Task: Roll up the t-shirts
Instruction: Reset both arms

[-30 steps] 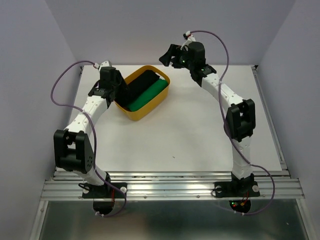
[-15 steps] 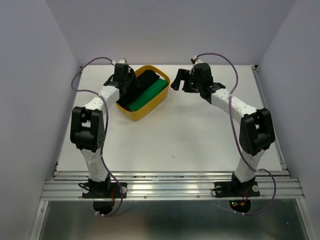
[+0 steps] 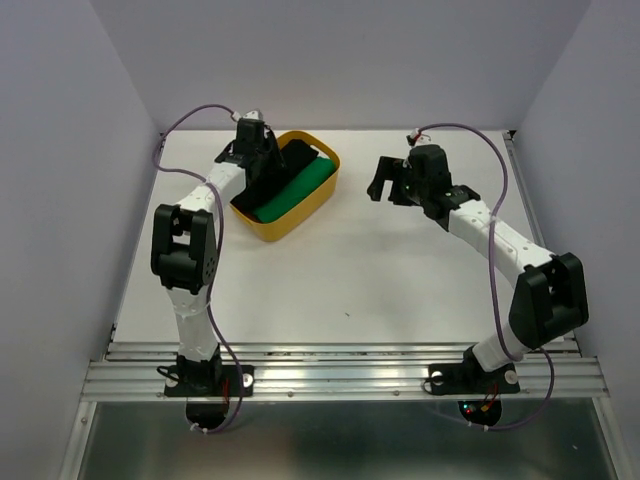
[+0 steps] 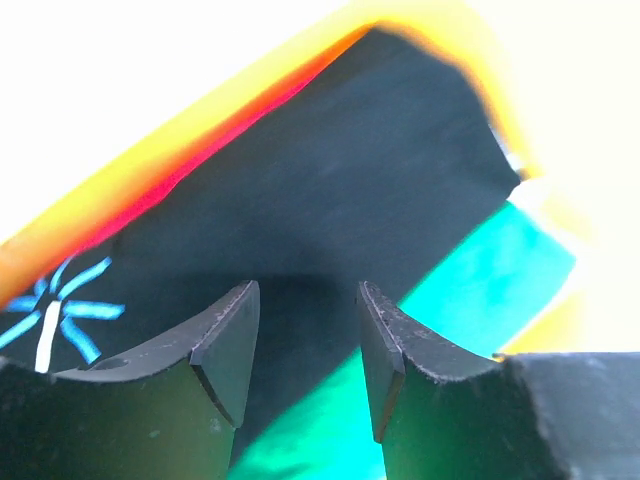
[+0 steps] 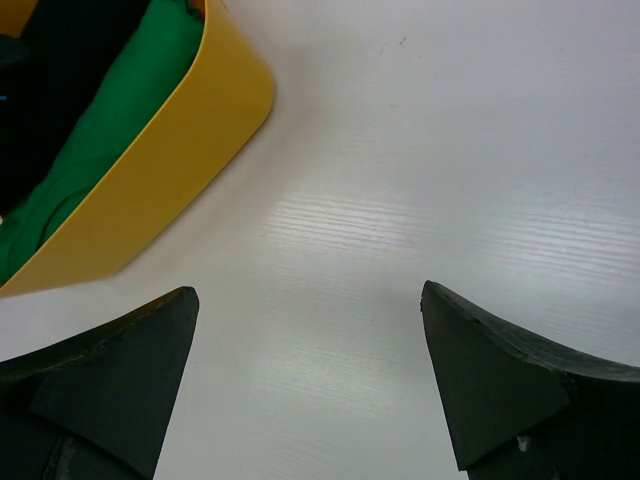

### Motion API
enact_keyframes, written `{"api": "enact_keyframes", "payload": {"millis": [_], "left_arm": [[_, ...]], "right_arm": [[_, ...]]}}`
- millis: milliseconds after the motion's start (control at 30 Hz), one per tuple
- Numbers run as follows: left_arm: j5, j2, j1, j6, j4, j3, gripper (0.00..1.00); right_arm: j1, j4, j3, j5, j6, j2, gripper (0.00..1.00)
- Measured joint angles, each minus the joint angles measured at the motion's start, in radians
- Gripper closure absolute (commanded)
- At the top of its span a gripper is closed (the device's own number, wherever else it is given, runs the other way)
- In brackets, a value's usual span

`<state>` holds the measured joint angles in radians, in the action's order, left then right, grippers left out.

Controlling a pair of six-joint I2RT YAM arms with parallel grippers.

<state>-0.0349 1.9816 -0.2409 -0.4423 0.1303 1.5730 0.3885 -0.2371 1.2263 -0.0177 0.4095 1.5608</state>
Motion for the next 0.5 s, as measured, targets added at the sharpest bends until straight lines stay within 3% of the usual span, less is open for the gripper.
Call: {"api": "enact_keyframes", "payload": {"millis": [267,500], "left_arm": [[-0.029,0.109,-0.038,0.005,-0.014,0.303,0.47],[-0.074,0.378,-0.054,0.004,0.009,0.538,0.48]], "right_arm": [[-0.003,-0.019,-0.043,-0.039,-0.006,-0.066,0.02],[-0.003,-0.058,-0.078,-0.051,-0.005,-0.071,0.01]]}}
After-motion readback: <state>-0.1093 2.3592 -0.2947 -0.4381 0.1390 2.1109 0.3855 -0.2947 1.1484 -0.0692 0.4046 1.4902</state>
